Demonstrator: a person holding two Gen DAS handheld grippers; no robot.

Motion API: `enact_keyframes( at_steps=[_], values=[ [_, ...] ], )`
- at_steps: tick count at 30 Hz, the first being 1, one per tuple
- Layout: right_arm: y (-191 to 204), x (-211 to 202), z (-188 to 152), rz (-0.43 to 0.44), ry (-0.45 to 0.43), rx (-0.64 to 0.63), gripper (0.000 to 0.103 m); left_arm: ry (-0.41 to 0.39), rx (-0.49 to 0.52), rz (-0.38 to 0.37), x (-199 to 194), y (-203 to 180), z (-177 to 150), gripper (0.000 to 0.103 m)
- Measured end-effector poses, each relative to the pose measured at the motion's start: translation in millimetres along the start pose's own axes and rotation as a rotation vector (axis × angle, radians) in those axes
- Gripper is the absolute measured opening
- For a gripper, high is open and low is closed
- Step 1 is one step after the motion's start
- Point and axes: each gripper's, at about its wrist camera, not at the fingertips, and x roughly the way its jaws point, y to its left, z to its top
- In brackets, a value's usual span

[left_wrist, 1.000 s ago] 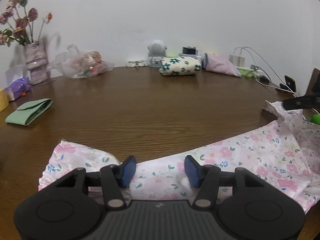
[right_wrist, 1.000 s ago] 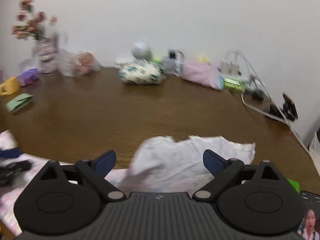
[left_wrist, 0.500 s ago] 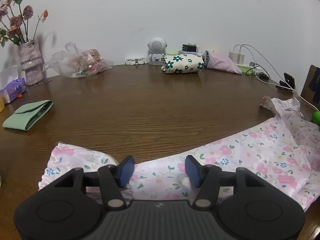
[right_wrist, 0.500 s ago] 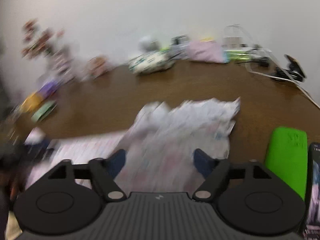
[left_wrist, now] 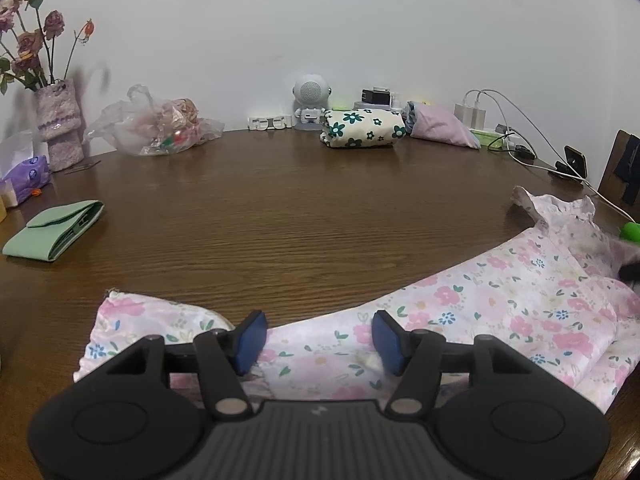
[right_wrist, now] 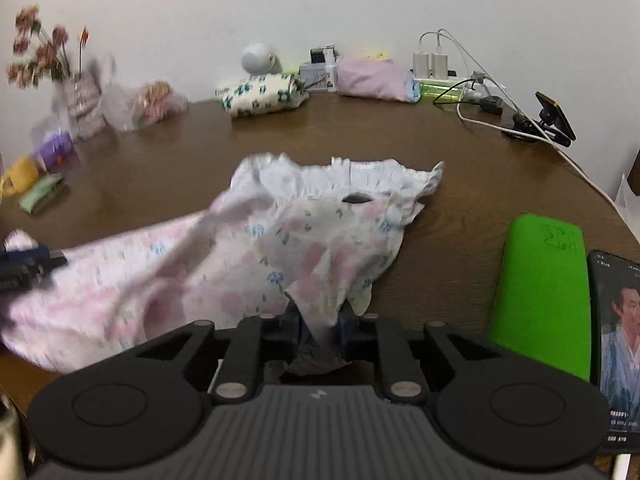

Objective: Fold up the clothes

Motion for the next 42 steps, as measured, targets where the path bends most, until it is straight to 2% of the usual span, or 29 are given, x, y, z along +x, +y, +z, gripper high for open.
enact_keyframes(
  at_steps=[2,4,6,8,9,12,14,18,20,21,22,23,24,25,27,29,31,33,35,36,38,39,40,42],
  values=[
    [10.3,-15.9,8.6,0.023,-0.09,-0.066,0.016,0.001,0.0,-0.001,0.1,0.1,0.1,0.058],
    [33.7,-29.5,18.5,0.077,-0.18,-0.191,0.016,0.002,0.0,-0.004,0.0,0.4,0.3,0.059],
    [66.0,-32.8,24.8,0.168,-0.209,-0.326,0.017,0.003,-0.002,-0.01,-0.2,0.9,0.5,0.06],
    [99.4,-24.1,24.8,0.266,-0.185,-0.391,0.017,0.011,-0.01,-0.017,-1.0,2.4,1.2,0.061],
    [116.4,-15.1,20.6,0.309,-0.153,-0.407,0.017,0.022,-0.029,-0.03,-2.3,4.8,2.5,0.066],
    [161.8,14.8,-2.2,0.375,-0.044,-0.481,0.017,0.065,-0.188,-0.133,-11.7,26.2,6.8,0.069],
    [173.0,26.8,-11.5,0.398,-0.001,-0.483,0.017,0.054,-0.262,-0.187,-23.4,36.0,8.6,0.069],
    [174.5,27.0,-23.7,0.436,-0.005,-0.482,0.025,-0.012,-0.236,-0.353,-41.6,20.5,15.2,0.069],
    [170.5,26.5,-26.2,0.458,-0.009,-0.467,0.035,0.009,-0.21,-0.426,-34.2,2.4,17.4,0.068],
    [167.7,25.0,-26.6,0.463,-0.013,-0.456,0.039,0.033,-0.193,-0.434,-27.3,-6.3,17.5,0.062],
    [164.7,22.6,-26.8,0.464,-0.019,-0.445,0.041,0.06,-0.176,-0.437,-19.7,-14.8,17.5,0.042],
    [161.7,19.2,-26.4,0.461,-0.027,-0.438,0.043,0.083,-0.163,-0.439,-13.5,-21.4,16.9,0.03],
    [159.4,14.7,-26.6,0.455,-0.037,-0.438,0.051,0.104,-0.155,-0.439,-7.6,-26.3,15.6,0.013],
    [157.3,10.1,-27.1,0.448,-0.047,-0.439,0.057,0.117,-0.151,-0.434,-3.6,-29.8,14.5,0.012],
    [145.0,-5.5,-25.9,0.426,-0.069,-0.439,0.061,0.122,-0.147,-0.413,-0.7,-32.0,10.7,0.012],
    [128.9,-22.0,-23.5,0.393,-0.1,-0.423,0.061,0.117,-0.148,-0.404,-1.7,-31.8,7.4,0.011],
    [99.2,-35.7,-16.4,0.319,-0.152,-0.313,0.061,0.111,-0.15,-0.403,-3.8,-32.1,4.6,0.011],
    [66.3,-32.7,-6.1,0.214,-0.158,-0.147,0.061,0.109,-0.147,-0.397,-6.3,-32.9,2.3,0.011],
    [47.6,-16.8,-0.9,0.123,-0.112,-0.061,0.061,0.108,-0.146,-0.391,-9.0,-33.6,-0.2,0.011],
    [44.1,-5.2,-0.7,0.089,-0.078,-0.059,0.061,0.107,-0.149,-0.388,-10.4,-33.5,-1.2,0.011],
    [46.0,13.5,-3.6,0.065,-0.022,-0.095,0.059,0.107,-0.155,-0.379,-13.3,-33.1,-3.2,0.011],
    [45.7,20.9,-4.5,0.06,-0.004,-0.093,0.045,0.106,-0.155,-0.373,-15.1,-33.2,-4.4,0.011],
    [43.1,25.6,-3.1,0.064,0.007,-0.072,0.023,0.102,-0.156,-0.37,-16.5,-33.3,-5.7,0.011],
    [36.6,29.9,3.7,0.082,0.006,-0.022,0.009,0.093,-0.159,-0.367,-18.9,-33.4,-8.4,0.011]
  ],
)
